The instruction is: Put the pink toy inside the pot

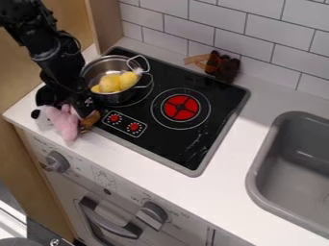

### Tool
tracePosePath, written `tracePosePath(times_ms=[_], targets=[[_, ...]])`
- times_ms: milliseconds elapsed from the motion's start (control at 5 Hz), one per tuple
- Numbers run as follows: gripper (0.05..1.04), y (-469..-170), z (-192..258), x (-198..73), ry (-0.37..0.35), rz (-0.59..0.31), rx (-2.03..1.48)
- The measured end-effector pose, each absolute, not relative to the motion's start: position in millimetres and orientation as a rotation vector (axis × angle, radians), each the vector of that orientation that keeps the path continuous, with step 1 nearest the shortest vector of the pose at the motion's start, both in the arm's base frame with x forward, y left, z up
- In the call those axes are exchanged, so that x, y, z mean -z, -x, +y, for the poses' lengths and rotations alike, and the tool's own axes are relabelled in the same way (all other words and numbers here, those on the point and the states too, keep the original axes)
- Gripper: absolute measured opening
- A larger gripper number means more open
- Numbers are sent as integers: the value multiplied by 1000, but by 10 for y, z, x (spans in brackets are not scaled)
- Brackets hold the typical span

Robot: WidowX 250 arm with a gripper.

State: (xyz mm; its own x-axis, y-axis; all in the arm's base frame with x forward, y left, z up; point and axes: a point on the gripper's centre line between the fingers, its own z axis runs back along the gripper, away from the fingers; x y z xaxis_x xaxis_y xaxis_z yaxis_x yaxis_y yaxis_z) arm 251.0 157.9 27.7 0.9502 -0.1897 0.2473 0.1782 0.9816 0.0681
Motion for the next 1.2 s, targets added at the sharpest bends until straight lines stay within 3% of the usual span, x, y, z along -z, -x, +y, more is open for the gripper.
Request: tracePosePath(times_ms=[200, 600, 800, 1200], targets=[[966, -2532, 1575, -262, -52, -280, 187], [456, -2576, 1554, -280, 5, -257, 171], [311, -2595, 1559, -325, 24, -255, 181], [190, -2693, 1543, -506, 58, -210, 154]])
